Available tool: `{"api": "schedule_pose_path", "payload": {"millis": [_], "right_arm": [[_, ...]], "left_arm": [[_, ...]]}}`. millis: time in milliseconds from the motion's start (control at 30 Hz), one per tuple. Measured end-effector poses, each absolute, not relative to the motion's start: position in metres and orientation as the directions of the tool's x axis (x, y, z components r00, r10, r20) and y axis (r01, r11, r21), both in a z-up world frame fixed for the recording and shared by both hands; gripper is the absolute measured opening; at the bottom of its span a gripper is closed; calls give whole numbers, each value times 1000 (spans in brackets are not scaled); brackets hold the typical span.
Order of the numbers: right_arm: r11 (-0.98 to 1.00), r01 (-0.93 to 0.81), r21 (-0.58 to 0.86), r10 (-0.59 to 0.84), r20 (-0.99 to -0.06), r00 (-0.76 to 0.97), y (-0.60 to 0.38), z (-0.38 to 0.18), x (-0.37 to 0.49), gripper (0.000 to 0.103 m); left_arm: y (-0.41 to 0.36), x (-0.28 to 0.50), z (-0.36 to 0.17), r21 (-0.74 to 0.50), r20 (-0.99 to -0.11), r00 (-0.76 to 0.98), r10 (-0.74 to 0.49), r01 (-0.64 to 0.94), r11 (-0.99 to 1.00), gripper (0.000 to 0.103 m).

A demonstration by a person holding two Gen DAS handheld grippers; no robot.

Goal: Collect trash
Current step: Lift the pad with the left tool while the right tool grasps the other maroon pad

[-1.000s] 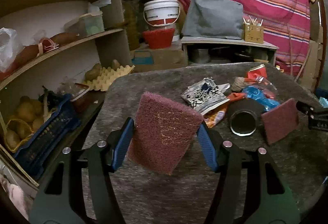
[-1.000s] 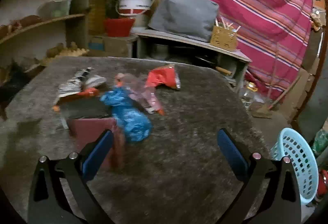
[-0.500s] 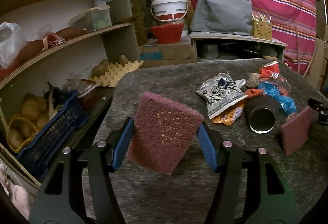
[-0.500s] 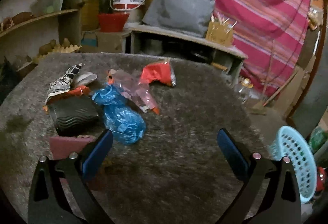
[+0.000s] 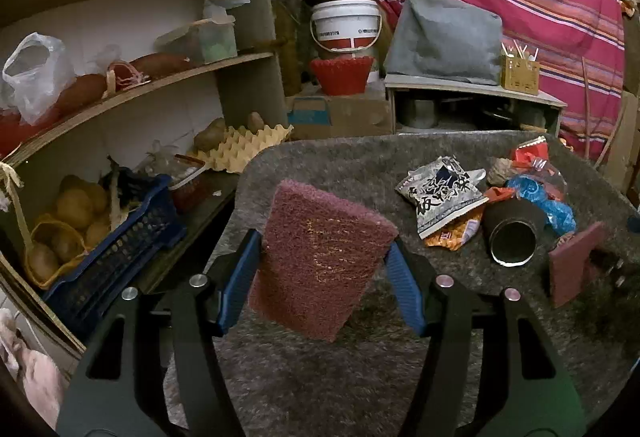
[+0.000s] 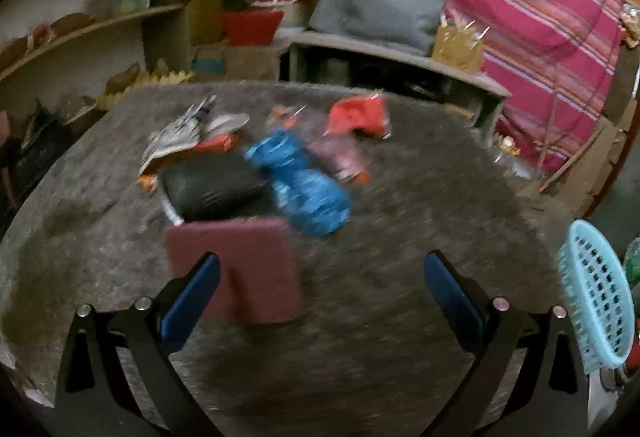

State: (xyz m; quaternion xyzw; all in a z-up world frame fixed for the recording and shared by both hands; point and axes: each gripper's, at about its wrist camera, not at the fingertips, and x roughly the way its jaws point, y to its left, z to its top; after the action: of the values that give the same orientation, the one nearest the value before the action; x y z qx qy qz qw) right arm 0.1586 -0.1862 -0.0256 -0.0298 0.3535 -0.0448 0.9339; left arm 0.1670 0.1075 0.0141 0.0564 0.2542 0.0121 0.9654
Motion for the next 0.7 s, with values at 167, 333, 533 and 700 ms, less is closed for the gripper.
{"api": "schedule_pose_path", "payload": {"millis": [167, 333, 533, 700], "right_arm": [[991, 52, -122, -121, -663, 739, -162, -37, 159, 99], [992, 46, -116, -113, -679, 725, -150, -43, 159, 99], [993, 51, -108, -112, -688, 717, -142, -44, 163, 99], [993, 67, -97, -116, -707, 698, -141, -50, 171, 99]], "left_arm": [[112, 162, 15, 117, -484, 873, 59, -3, 993, 62], [119, 161, 13, 116, -492, 868, 70, -14, 993, 62], [121, 159, 12, 116, -493, 867, 74, -19, 993, 62], [119, 160, 9, 130, -500, 862, 79, -15, 991, 62]]}}
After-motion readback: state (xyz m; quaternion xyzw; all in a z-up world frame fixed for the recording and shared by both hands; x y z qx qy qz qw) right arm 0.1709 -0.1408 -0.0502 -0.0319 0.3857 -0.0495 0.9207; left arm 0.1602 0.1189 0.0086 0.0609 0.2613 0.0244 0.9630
